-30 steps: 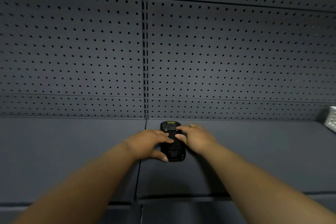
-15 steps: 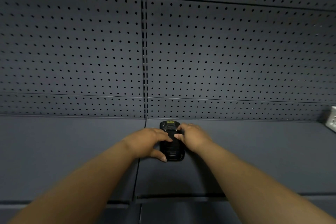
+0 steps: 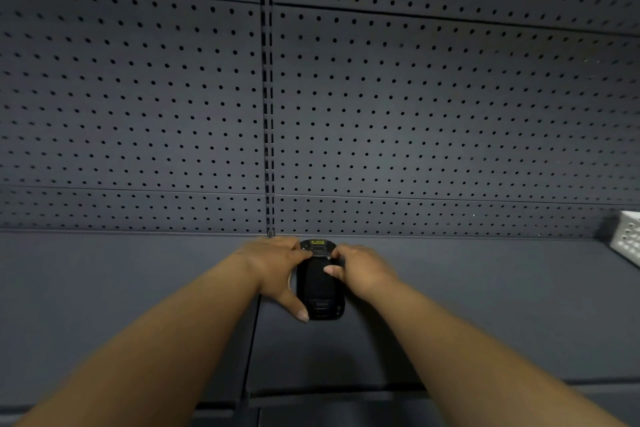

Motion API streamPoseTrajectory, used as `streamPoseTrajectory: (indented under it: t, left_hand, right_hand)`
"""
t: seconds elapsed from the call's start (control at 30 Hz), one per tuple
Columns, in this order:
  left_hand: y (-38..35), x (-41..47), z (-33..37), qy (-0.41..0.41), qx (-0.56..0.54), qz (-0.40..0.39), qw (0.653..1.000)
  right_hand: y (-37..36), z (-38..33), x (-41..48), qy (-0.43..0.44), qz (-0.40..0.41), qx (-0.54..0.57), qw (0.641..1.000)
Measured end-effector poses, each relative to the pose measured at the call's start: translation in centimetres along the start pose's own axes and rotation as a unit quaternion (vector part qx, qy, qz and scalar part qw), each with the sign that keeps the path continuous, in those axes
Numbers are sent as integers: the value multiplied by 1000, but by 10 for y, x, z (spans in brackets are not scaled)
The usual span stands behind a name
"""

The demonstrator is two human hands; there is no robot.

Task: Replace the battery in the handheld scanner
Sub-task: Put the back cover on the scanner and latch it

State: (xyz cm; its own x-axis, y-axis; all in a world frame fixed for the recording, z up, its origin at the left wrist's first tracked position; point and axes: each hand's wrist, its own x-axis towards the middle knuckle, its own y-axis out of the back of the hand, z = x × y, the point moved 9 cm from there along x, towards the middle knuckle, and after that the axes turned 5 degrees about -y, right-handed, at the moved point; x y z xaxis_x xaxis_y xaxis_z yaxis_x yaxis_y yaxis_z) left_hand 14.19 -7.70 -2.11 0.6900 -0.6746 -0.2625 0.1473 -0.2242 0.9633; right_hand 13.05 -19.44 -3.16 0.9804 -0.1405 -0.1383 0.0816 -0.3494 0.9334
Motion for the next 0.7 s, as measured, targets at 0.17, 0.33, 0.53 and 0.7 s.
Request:
streamPoseTrajectory:
  t: [0.17, 0.33, 0.53, 0.7]
  left_hand:
    - [5, 1, 2, -14, 21, 30, 999]
    - [5, 3, -1, -11, 19, 35, 999]
    - [1, 4, -2, -3, -27, 26, 999]
    - [-6, 4, -5, 6, -86, 29, 996]
  right_hand:
    - [0, 1, 0, -1, 5, 11, 1000]
    - [-1, 2, 0, -4, 8, 23, 1000]
    - [-3, 3, 1, -10, 6, 23, 1000]
    - [-4, 4, 4, -17, 11, 23, 1000]
